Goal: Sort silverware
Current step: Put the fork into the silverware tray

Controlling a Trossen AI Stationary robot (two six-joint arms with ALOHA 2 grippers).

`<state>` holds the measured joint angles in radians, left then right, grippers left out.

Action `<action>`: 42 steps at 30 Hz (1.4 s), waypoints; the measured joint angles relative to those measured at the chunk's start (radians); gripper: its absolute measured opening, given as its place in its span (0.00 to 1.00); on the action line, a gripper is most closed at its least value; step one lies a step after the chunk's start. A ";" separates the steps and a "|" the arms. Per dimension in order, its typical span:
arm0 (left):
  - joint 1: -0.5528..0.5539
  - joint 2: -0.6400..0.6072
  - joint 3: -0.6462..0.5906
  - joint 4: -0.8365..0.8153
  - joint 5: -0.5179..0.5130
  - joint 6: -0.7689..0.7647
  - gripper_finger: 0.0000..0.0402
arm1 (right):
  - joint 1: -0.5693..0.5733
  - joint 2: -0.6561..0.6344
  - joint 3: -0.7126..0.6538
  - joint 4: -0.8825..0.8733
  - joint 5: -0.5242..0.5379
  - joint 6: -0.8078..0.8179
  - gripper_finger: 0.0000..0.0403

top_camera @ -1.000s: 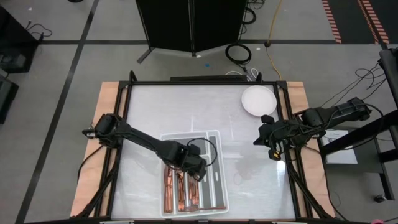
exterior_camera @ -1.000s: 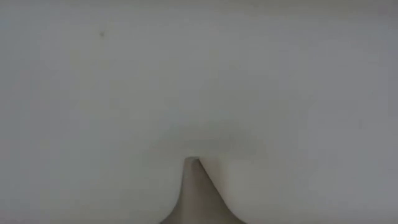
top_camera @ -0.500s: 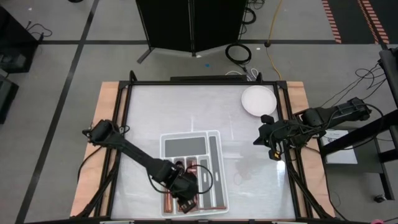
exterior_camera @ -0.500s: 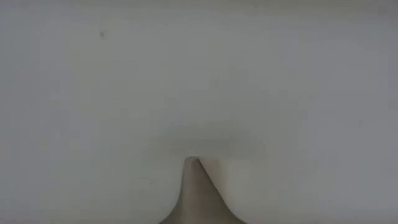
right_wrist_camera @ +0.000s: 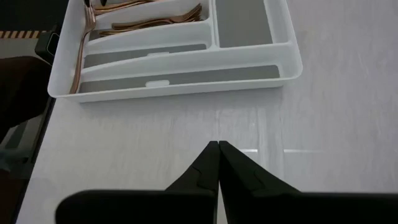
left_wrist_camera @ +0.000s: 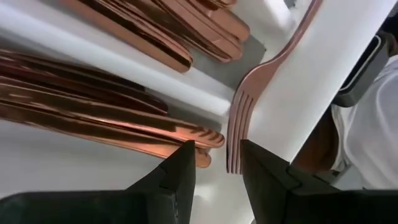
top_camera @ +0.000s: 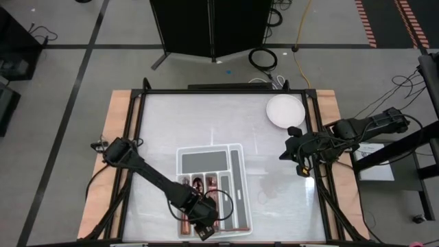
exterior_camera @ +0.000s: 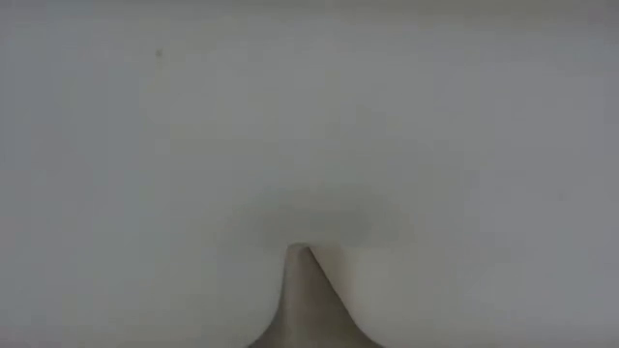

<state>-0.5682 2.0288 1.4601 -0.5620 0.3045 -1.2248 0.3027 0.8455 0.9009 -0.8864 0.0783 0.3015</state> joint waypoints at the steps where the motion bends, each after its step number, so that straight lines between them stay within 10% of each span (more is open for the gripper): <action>1: 0.000 0.000 0.000 0.000 0.000 0.000 0.31 | 0.000 0.000 0.000 0.000 0.000 0.000 0.00; 20: -0.002 0.034 0.002 0.094 0.113 0.000 0.30 | 0.000 0.000 0.000 0.003 -0.001 0.004 0.00; 30: -0.001 0.038 0.000 0.100 0.115 0.055 0.03 | 0.000 0.000 0.000 0.003 -0.001 0.008 0.00; 42: 0.030 -0.073 0.000 -0.066 0.077 0.184 0.00 | 0.000 0.000 0.000 0.004 -0.001 0.008 0.00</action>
<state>-0.5382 1.9560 1.4605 -0.6282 0.3815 -1.0405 0.3030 0.8459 0.9005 -0.8828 0.0769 0.3096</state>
